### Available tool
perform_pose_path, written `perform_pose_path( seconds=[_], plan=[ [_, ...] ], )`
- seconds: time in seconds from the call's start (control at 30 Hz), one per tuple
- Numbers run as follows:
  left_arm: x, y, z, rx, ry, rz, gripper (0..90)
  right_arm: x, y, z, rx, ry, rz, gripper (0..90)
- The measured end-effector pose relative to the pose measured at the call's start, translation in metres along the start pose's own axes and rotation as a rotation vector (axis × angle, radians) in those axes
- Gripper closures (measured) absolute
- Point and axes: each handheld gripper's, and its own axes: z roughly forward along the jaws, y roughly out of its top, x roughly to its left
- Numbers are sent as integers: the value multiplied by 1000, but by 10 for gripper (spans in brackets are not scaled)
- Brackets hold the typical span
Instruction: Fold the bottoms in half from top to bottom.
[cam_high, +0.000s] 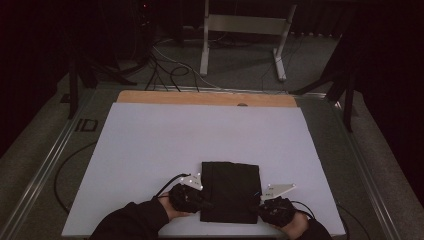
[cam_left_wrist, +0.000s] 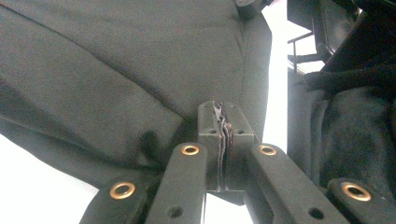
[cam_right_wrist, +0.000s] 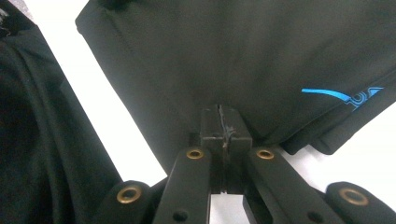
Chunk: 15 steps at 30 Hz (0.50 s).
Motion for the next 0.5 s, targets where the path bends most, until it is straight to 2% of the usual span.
perform_pose_path(
  seconds=[0.2,0.33,0.37,0.5],
  plan=[
    [1,0,-1,-9,-18,3,853,-1,1,0,-7,5,3,897],
    [-1,3,-4,-32,-41,14,794,-4,3,-6,-66,10,20,889],
    [-1,4,-5,-41,-41,17,768,-5,4,-8,-90,12,34,878],
    [-3,7,-11,-86,-31,27,652,-8,7,-13,-141,-2,41,819]
  ],
)
